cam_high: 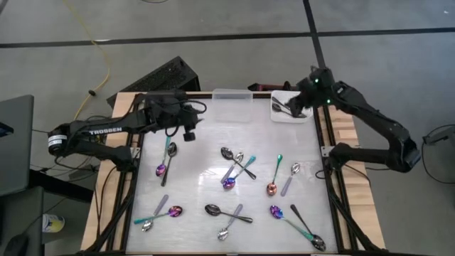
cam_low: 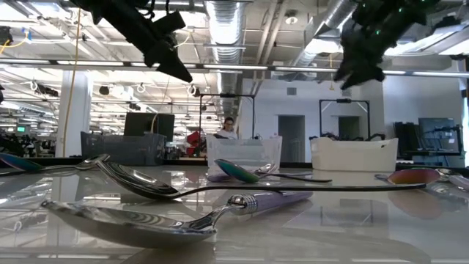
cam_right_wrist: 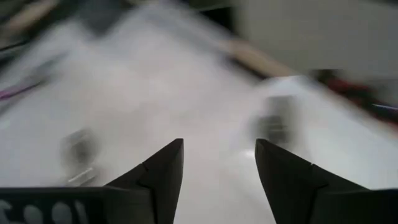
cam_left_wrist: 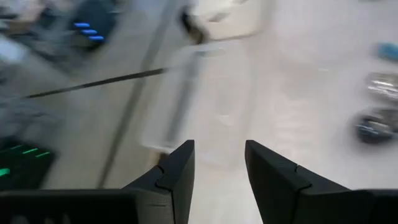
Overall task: Sort silverware by color (type)
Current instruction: Put the purple spoon into the transparent bin
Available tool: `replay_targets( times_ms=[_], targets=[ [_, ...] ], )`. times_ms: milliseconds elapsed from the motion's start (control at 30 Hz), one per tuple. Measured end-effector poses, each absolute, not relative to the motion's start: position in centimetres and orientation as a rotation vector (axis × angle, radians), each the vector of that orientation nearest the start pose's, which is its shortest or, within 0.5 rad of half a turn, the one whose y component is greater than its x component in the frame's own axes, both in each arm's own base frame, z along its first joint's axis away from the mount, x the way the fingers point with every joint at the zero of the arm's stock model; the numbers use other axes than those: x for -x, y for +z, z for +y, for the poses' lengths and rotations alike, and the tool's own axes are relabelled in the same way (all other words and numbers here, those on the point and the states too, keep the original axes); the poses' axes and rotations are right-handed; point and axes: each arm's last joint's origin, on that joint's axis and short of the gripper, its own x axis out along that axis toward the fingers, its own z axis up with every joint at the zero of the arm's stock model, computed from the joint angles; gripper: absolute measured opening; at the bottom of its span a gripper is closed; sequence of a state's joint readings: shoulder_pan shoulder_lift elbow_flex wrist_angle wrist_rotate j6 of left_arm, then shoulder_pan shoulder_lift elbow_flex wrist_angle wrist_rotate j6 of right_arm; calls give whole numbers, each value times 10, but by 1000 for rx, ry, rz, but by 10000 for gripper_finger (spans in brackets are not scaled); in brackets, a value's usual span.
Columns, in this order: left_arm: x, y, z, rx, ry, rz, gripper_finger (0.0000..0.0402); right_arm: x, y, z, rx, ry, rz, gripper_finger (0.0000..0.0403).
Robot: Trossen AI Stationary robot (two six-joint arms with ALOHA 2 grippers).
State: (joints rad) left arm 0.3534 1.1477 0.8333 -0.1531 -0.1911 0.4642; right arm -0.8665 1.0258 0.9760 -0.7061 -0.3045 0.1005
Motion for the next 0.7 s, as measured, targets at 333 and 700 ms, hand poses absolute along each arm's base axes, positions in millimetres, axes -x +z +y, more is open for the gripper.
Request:
replay_targets(
  times_ms=[333,700],
  targets=[
    [-234,244,67,-164,-114,388,130,-201,295,-69,-396,-83,813,198],
    [-235,230,49,-117,-85,428,130,-254,268,3,-187,248,882,191]
  ],
)
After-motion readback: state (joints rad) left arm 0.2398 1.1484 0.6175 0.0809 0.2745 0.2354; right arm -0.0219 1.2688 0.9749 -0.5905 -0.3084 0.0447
